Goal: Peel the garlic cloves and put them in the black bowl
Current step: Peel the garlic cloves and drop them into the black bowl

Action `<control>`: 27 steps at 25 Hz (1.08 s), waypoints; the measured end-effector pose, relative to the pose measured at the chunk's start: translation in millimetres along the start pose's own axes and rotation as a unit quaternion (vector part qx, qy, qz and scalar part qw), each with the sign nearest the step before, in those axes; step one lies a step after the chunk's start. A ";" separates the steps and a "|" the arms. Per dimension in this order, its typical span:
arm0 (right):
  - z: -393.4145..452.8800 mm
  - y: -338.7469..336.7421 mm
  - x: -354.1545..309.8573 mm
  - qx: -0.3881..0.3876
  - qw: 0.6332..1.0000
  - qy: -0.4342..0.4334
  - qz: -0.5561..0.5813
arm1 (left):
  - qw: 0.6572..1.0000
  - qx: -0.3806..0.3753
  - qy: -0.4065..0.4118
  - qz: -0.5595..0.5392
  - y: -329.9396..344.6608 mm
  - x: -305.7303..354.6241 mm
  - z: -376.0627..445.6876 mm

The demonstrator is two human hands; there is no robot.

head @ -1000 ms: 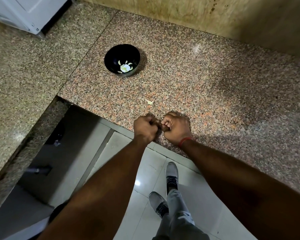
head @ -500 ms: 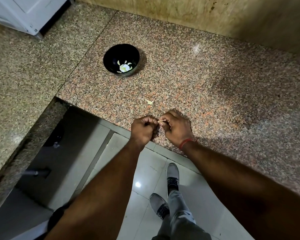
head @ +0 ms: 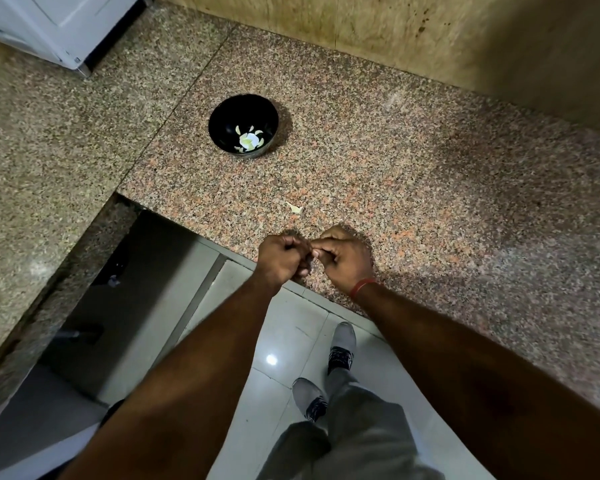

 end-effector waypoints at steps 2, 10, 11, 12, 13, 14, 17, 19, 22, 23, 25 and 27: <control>4.3 -5.1 -1.2 -0.014 1.000 -0.001 0.021 | 1.000 0.007 -0.012 -0.011 4.0 5.7 -1.7; 16.3 -40.2 -5.1 -0.048 0.994 0.030 0.093 | 0.991 0.024 -0.053 -0.121 25.8 25.7 -14.4; 18.1 -43.5 -6.5 -0.056 0.992 0.046 0.101 | 0.990 0.023 -0.053 -0.127 26.7 27.9 -14.4; 19.5 -46.5 -7.6 -0.066 0.990 0.060 0.109 | 0.990 0.027 -0.050 -0.130 27.3 30.2 -15.5; 21.1 -49.1 -9.3 -0.073 0.988 0.071 0.116 | 0.990 0.031 -0.044 -0.127 27.6 32.7 -16.6; 23.1 -51.1 -10.9 -0.076 0.986 0.079 0.122 | 0.991 0.034 -0.039 -0.121 27.5 35.1 -17.2; 27.2 -55.8 -17.5 -0.084 0.985 0.088 0.123 | 0.993 0.045 -0.019 -0.106 27.0 40.6 -19.7; 29.8 -58.0 -22.2 -0.081 0.985 0.088 0.124 | 0.994 0.048 -0.009 -0.098 26.3 42.1 -20.5; 33.2 -56.8 -23.4 -0.079 0.984 0.092 0.127 | 0.993 0.043 -0.003 -0.109 24.3 42.3 -21.4; 32.8 -56.1 -23.2 -0.081 0.983 0.095 0.132 | 0.993 0.041 -0.001 -0.108 23.4 42.3 -22.8; 31.5 -54.4 -23.1 -0.086 0.974 0.114 0.174 | 0.993 0.032 0.002 -0.111 20.0 43.1 -24.7; 28.2 -53.5 -24.5 -0.087 0.955 0.150 0.239 | 0.992 0.024 0.001 -0.122 17.7 43.5 -25.9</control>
Point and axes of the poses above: each hand's wrist, its own z-axis towards the middle knuckle, its own y-axis out of the palm, x = y × z, the point moved 1 cm from there along z, towards the middle knuckle, and after that the axes turned 2 degrees about y, right-handed, at the moved point
